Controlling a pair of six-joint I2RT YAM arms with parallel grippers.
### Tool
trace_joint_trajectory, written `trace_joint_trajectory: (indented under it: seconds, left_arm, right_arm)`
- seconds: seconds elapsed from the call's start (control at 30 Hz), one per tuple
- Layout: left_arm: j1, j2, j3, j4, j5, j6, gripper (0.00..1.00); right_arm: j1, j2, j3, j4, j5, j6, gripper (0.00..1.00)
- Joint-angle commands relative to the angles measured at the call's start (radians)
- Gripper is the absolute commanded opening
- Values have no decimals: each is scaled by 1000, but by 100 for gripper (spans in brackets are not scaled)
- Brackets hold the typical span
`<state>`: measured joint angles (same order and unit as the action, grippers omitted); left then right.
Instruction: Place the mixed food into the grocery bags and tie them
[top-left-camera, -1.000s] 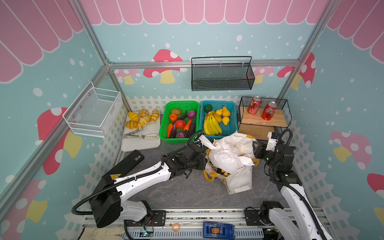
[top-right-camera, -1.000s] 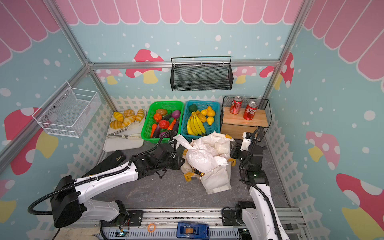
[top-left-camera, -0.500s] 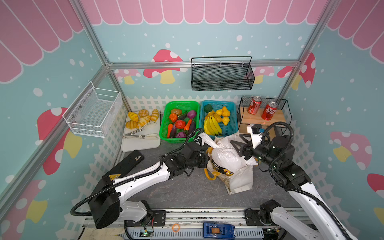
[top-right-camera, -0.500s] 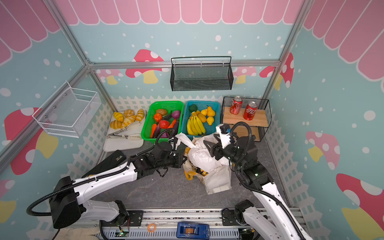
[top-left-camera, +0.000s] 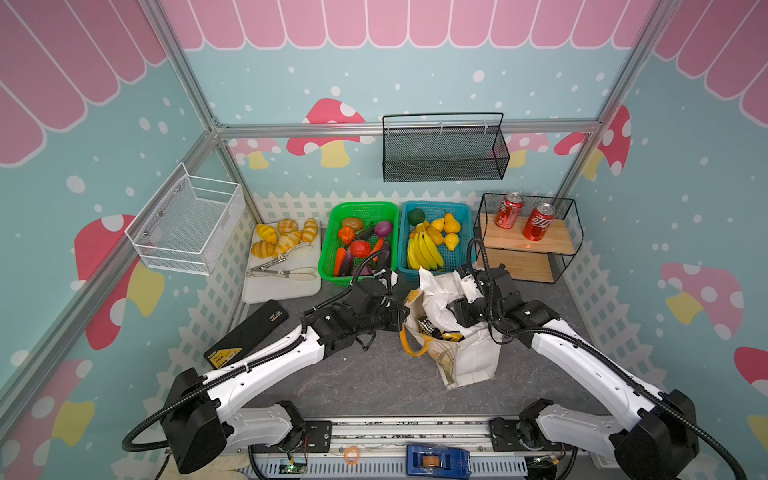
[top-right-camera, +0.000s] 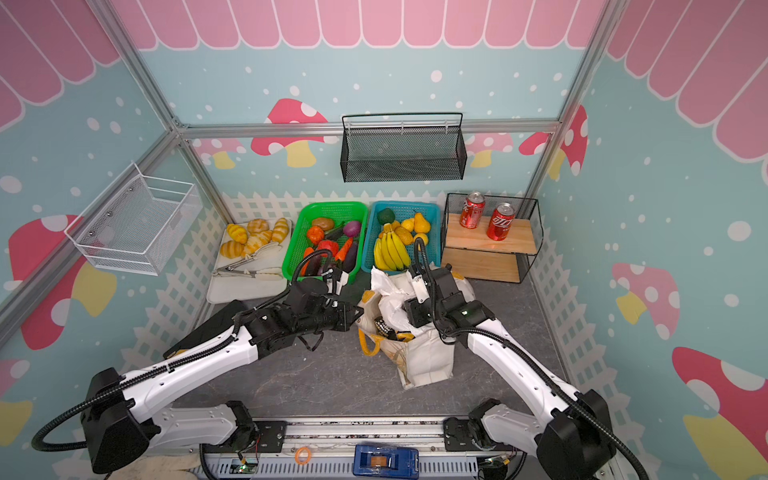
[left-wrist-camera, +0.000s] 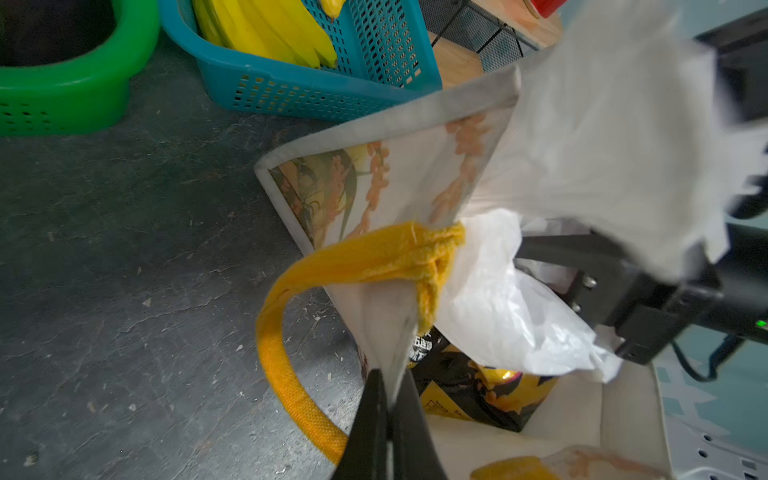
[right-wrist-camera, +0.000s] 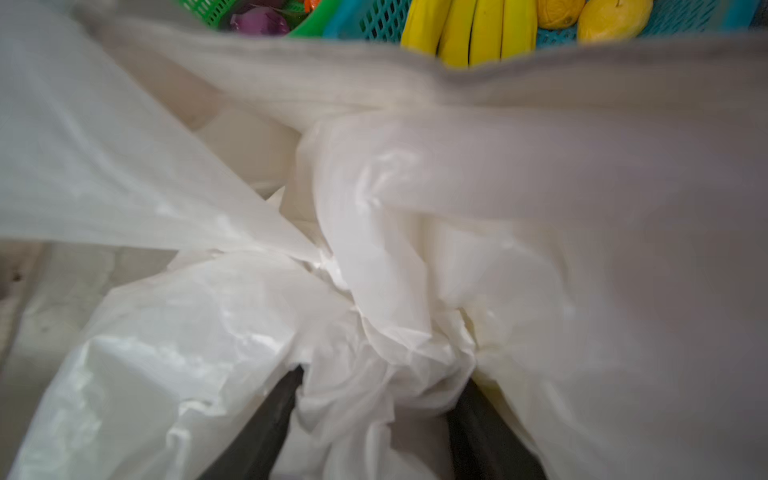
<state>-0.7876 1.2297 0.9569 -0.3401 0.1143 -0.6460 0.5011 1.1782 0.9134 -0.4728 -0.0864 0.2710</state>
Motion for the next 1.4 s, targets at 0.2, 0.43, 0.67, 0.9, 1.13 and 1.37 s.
trace_joint_trajectory:
  seconds: [0.2,0.43,0.67,0.9,1.13,1.37]
  left_arm:
    - [92,-86,-19,25,49,14,0]
    - [114,-77,-3,38,89,29,0]
    - [190,-146,6,7,111,41,0]
    - [231,-164,-58,-9,116,42,0]
    - [268,-183,-91,-20,126,56,0]
    - [271,-176,-87,-18,154,70,0]
  right_arm:
    - [80,167,-85,14,-123,24,49]
    - [193,274,-61,55,-185,7,52]
    - [195,173,14,51,-225,-59,62]
    - [189,-48,113,29,-205,-79,74]
    - [-12,-67,141,-76,-80,-8,67]
    - [-41,49,63,1,-142,6,43]
